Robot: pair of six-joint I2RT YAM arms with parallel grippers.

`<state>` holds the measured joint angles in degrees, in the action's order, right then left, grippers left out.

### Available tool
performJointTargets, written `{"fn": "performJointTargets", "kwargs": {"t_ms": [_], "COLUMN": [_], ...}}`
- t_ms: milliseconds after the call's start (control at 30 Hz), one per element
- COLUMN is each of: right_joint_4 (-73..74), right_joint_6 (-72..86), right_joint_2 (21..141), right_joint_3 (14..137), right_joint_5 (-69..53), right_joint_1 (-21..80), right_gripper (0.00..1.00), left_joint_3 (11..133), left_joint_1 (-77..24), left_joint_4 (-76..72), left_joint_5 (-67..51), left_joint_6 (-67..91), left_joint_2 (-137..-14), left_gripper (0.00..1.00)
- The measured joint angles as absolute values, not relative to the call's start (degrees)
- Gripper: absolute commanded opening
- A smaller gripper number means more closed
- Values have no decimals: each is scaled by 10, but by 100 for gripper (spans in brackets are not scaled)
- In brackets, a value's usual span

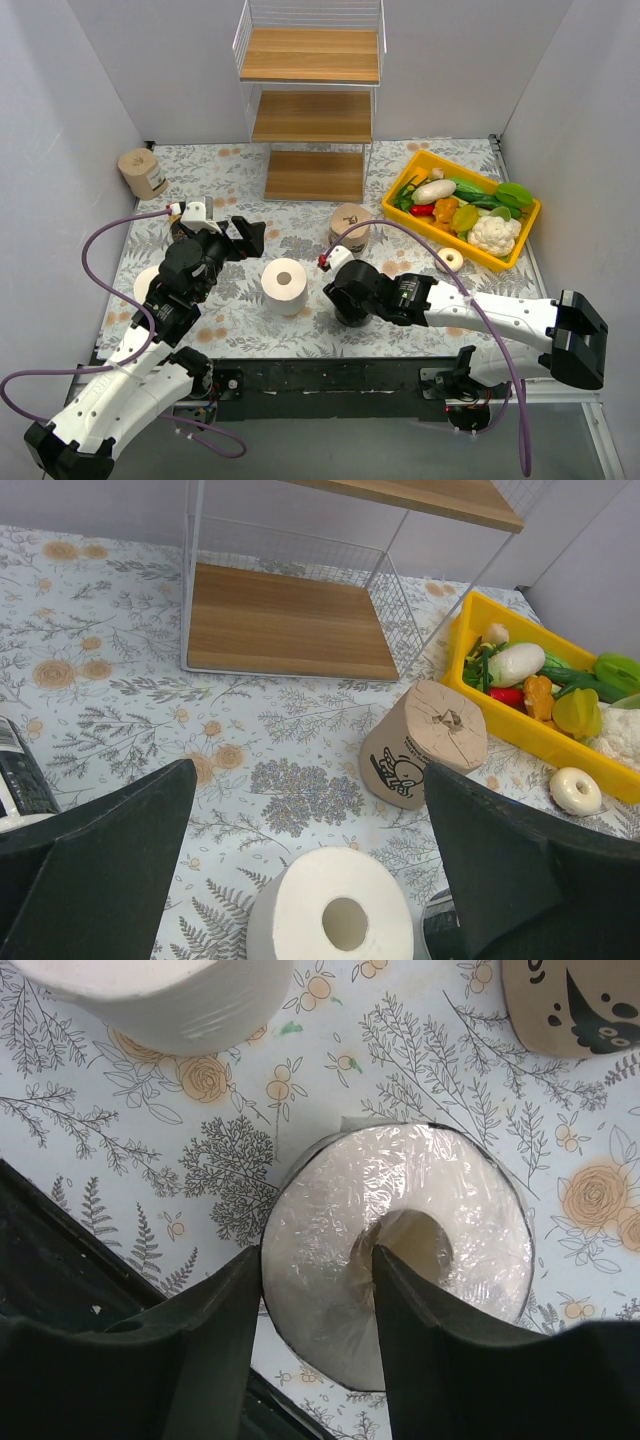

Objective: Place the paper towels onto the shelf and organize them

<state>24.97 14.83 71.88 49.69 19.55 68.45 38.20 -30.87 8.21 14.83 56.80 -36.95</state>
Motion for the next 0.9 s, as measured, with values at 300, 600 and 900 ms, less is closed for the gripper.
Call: {"fn": "performJointTargets", "kwargs": {"t_ms": [300,600,900], "right_joint_4": [231,225,326], "right_joint_6": [131,113,48], "right_joint_2": [722,728,728], "right_joint_3": [488,488,575], "right_joint_5": [184,179,174], "right_joint_1": [684,686,688], "right_gripper": [49,36,24], "left_joint_3": [382,382,382], "left_joint_1": [-309,-309,-309], "left_joint_4": [82,82,83], "left_joint_5": [148,148,145], "left_joint_6": [568,568,568], "left_joint_2": [-369,-369,-370], "left_gripper": [98,98,98]}}
